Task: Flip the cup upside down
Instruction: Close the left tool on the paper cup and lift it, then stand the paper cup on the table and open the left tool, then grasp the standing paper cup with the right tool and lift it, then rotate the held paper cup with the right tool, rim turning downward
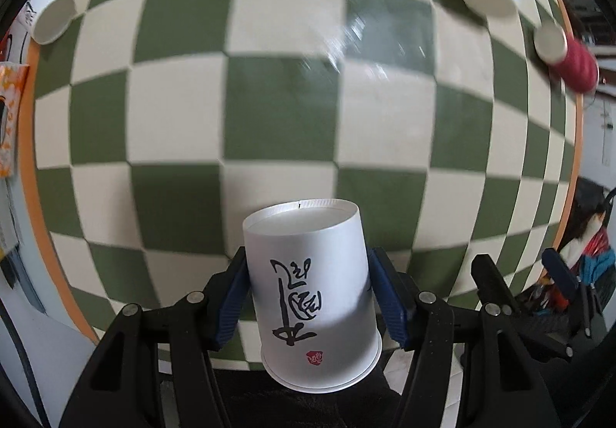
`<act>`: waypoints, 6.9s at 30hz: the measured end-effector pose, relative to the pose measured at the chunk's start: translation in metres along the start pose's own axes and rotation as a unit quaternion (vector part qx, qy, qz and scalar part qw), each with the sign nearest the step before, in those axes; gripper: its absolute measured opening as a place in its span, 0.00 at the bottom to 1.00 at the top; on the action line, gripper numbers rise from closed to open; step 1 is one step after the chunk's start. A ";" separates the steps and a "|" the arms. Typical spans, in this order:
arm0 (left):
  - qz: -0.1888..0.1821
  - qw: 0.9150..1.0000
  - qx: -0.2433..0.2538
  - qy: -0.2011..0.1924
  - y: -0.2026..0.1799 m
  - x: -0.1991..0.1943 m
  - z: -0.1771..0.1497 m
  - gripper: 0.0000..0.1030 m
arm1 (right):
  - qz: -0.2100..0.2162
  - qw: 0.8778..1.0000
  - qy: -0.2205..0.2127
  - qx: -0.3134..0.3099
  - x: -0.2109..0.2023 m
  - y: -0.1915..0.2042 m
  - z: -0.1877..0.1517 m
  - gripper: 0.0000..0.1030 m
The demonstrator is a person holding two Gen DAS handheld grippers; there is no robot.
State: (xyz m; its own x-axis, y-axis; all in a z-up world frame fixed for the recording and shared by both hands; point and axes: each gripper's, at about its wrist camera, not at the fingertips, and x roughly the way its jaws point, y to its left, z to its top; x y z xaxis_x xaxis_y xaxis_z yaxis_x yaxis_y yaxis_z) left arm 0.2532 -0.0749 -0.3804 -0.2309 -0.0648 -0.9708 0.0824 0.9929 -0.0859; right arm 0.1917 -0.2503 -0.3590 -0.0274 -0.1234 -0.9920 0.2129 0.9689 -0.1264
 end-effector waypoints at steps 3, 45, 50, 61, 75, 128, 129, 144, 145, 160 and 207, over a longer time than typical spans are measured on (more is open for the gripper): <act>0.009 1.000 0.009 0.002 -0.022 0.015 -0.010 0.57 | -0.001 1.000 0.003 0.005 0.002 -0.017 -0.020 0.97; 0.022 0.999 0.047 0.008 -0.085 0.038 -0.038 0.76 | 0.009 0.998 0.018 0.056 0.020 -0.084 -0.074 0.97; 0.018 0.999 0.041 0.003 -0.084 0.029 -0.041 0.77 | 0.013 0.998 0.015 0.059 0.016 -0.087 -0.073 0.97; 0.045 0.995 0.052 -0.073 -0.068 -0.040 -0.075 0.77 | 0.052 0.997 -0.005 0.059 -0.011 -0.087 -0.076 0.97; 0.079 0.980 0.017 -0.182 -0.024 -0.101 -0.189 0.77 | 0.110 0.990 -0.086 -0.006 -0.105 -0.060 -0.124 0.97; 0.013 0.980 -0.176 -0.088 0.104 0.015 -0.104 0.95 | -0.300 -0.128 -0.208 -0.922 0.060 0.015 -0.139 0.96; 0.012 0.980 -0.179 -0.087 0.105 0.016 -0.104 0.95 | -0.296 -0.150 -0.209 -0.920 0.063 0.015 -0.132 0.96; 0.008 0.972 -0.223 -0.076 0.131 0.041 -0.125 0.95 | -0.232 -0.276 -0.211 -0.909 0.099 0.032 -0.103 0.92; 0.008 0.972 -0.222 -0.075 0.131 0.041 -0.123 0.95 | -0.231 -0.273 -0.209 -0.910 0.103 0.035 -0.110 0.92; 0.018 0.977 -0.195 -0.079 0.115 0.030 -0.104 0.95 | -0.238 -0.175 -0.195 -0.935 0.107 0.049 -0.127 0.67; 0.066 0.990 -0.051 -0.118 0.035 -0.036 -0.069 0.95 | 0.139 0.971 0.165 0.103 0.046 0.075 0.072 0.64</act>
State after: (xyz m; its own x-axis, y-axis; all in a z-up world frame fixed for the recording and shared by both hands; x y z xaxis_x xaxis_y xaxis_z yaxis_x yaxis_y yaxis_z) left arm 0.1974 -0.0310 -0.3334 0.0090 0.0561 -0.9984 -0.0043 0.9984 0.0561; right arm 0.2771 -0.1989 -0.4143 -0.2448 0.2455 -0.9380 0.4462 0.8874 0.1158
